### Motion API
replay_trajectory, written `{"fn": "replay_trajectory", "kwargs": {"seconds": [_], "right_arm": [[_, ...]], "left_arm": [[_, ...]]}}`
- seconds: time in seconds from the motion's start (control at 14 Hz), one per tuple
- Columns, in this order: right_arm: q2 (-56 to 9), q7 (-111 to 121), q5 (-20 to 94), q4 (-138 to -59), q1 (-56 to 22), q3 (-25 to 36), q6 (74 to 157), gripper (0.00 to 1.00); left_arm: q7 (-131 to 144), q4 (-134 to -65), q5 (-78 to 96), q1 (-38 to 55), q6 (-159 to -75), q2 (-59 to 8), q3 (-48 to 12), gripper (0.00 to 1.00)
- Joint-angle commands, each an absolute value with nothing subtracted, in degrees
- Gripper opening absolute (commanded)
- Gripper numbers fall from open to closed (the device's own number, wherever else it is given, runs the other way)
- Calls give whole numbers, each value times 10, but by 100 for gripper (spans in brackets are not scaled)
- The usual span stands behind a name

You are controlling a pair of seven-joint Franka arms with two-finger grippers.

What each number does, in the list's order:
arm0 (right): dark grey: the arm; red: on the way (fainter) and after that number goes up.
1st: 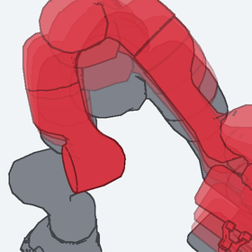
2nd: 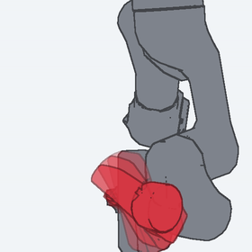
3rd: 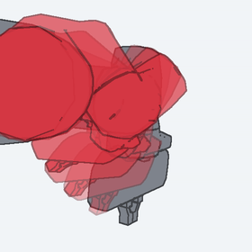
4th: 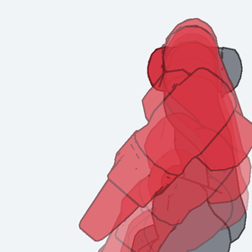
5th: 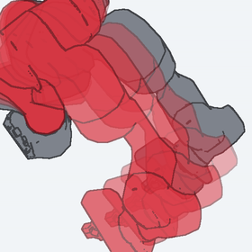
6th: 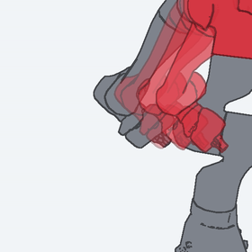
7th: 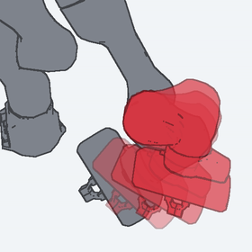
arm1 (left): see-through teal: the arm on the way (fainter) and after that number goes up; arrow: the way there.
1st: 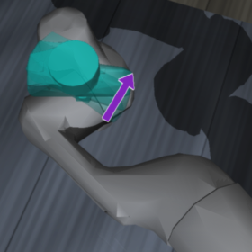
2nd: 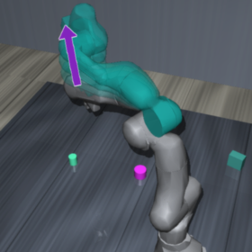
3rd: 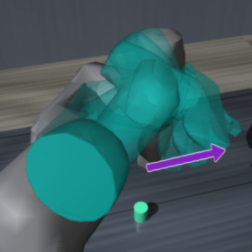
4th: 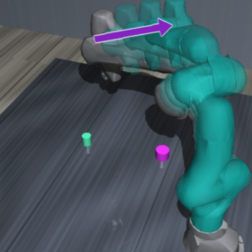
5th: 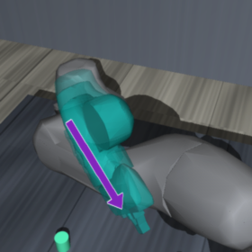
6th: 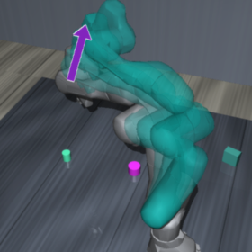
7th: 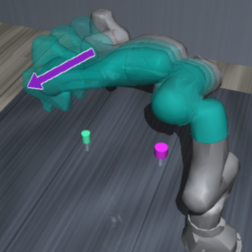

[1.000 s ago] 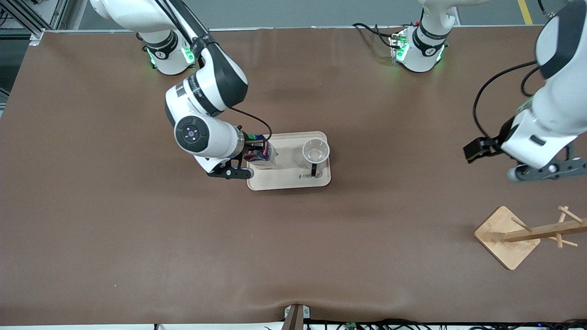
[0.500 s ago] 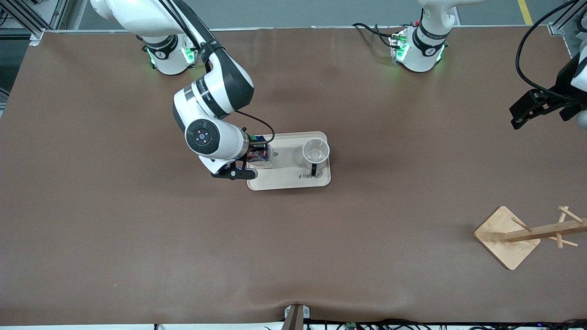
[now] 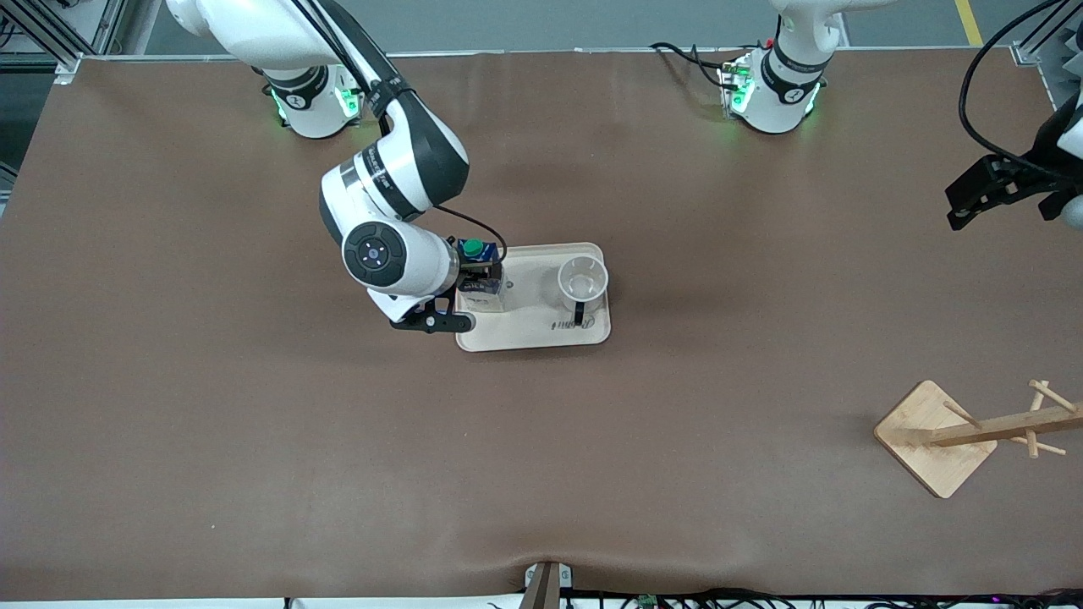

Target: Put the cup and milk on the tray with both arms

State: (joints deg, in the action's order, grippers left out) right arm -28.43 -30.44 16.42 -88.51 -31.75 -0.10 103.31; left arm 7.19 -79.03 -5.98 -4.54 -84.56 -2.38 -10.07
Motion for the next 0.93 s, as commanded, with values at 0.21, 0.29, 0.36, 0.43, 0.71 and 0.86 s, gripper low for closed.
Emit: {"fn": "replay_trajectory", "kwargs": {"seconds": [0.21, 0.29, 0.36, 0.43, 0.71, 0.86], "right_arm": [[-277, -306, 157, -853, -313, 4, 1019, 100], [-265, -308, 156, -850, -313, 5, 1013, 100], [-256, -314, 152, -839, -313, 13, 1013, 100], [-252, -321, 150, -822, -313, 28, 1012, 100], [-255, -315, 149, -729, -281, 75, 904, 100], [-252, -308, 138, -725, -255, 80, 896, 100]], "left_arm": [[31, -860, -43, 45, -864, 33, 10, 100], [32, -867, -44, 41, -873, 33, 5, 100], [33, -867, -43, 44, -873, 33, 4, 100], [32, -867, -44, 44, -873, 32, 4, 100], [30, -866, -40, 45, -869, 30, 2, 100], [31, -867, -40, 44, -863, 26, 2, 100]]}}
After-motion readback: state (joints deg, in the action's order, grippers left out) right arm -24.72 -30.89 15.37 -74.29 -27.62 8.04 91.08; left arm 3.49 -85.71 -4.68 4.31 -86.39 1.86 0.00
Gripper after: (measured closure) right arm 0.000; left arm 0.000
